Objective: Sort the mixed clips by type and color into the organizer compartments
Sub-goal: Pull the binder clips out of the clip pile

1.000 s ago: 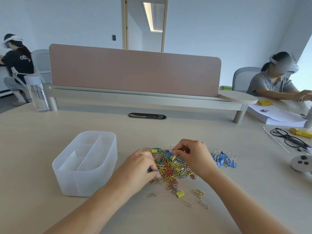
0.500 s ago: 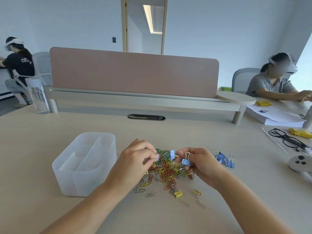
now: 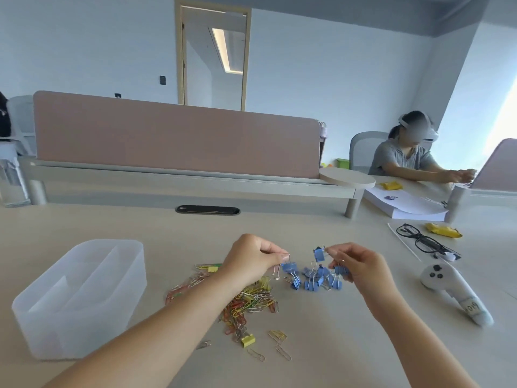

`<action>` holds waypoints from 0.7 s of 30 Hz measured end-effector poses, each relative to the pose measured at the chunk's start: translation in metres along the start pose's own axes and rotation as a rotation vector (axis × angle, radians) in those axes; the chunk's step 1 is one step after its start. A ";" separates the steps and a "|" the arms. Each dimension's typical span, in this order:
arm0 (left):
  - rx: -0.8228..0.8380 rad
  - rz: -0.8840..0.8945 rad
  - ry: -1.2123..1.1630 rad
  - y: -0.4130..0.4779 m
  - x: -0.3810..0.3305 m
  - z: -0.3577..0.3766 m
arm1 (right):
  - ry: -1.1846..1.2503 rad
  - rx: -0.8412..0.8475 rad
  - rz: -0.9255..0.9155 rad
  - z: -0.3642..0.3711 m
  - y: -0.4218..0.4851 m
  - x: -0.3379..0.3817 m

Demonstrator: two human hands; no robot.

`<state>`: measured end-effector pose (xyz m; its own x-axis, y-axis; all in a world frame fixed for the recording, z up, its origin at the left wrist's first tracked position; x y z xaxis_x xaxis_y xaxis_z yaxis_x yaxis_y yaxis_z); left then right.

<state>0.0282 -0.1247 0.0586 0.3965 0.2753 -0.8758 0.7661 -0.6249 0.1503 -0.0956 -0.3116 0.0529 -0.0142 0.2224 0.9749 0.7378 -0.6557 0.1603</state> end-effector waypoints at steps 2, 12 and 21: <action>-0.051 -0.024 -0.039 0.012 0.000 0.016 | -0.106 -0.040 -0.076 -0.004 -0.003 -0.014; -0.200 -0.178 -0.030 0.033 0.018 0.059 | -0.313 0.107 -0.126 0.005 0.002 -0.048; 0.132 -0.128 0.027 0.041 0.011 0.078 | -0.509 -0.094 -0.189 -0.001 0.010 -0.054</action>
<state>0.0240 -0.2045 0.0194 0.3154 0.3772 -0.8708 0.7388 -0.6735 -0.0242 -0.0885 -0.3306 0.0016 0.2053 0.6480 0.7335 0.6905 -0.6270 0.3607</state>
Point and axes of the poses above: each hand's wrist, its own y-axis towards the middle knuckle, its own z-axis out of the palm, x = y × z, the point moved 2 cm from there along y, towards the middle knuckle, and after that the axes turned 2 degrees about z, right-handed, at the moved point
